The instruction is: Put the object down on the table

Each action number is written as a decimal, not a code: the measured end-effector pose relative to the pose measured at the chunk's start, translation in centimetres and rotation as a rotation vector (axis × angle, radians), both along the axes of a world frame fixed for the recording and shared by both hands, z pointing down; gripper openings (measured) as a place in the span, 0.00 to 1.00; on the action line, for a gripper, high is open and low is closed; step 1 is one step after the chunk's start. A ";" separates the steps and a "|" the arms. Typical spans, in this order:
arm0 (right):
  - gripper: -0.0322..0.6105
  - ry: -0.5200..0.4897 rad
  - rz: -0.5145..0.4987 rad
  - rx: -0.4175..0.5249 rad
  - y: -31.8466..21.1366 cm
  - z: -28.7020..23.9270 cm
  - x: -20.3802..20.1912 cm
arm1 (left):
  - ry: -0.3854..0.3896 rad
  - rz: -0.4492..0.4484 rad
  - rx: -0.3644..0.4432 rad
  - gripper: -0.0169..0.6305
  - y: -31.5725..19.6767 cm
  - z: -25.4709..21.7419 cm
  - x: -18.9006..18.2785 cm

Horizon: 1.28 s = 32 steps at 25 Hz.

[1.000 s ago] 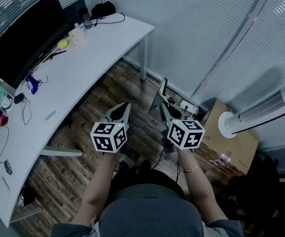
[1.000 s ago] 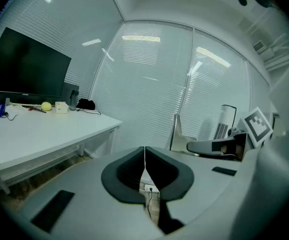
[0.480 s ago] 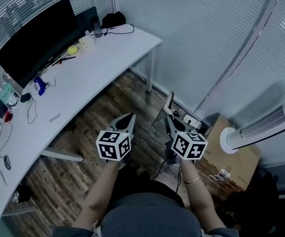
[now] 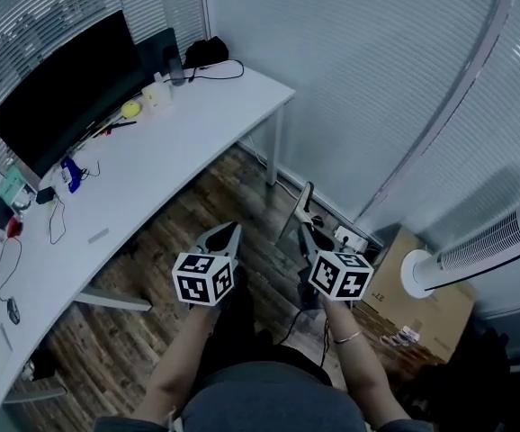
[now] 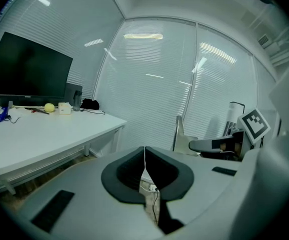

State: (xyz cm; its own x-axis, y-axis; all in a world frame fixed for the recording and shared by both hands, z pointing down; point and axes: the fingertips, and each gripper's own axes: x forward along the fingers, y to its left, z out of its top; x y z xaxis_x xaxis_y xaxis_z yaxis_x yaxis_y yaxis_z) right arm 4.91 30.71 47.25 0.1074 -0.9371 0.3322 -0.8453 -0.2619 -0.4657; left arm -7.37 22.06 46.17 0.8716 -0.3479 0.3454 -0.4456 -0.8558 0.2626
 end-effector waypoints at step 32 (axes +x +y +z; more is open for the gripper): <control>0.06 -0.064 0.028 0.035 -28.6 -1.6 10.5 | 0.043 -0.004 -0.005 0.07 -29.6 -0.2 10.0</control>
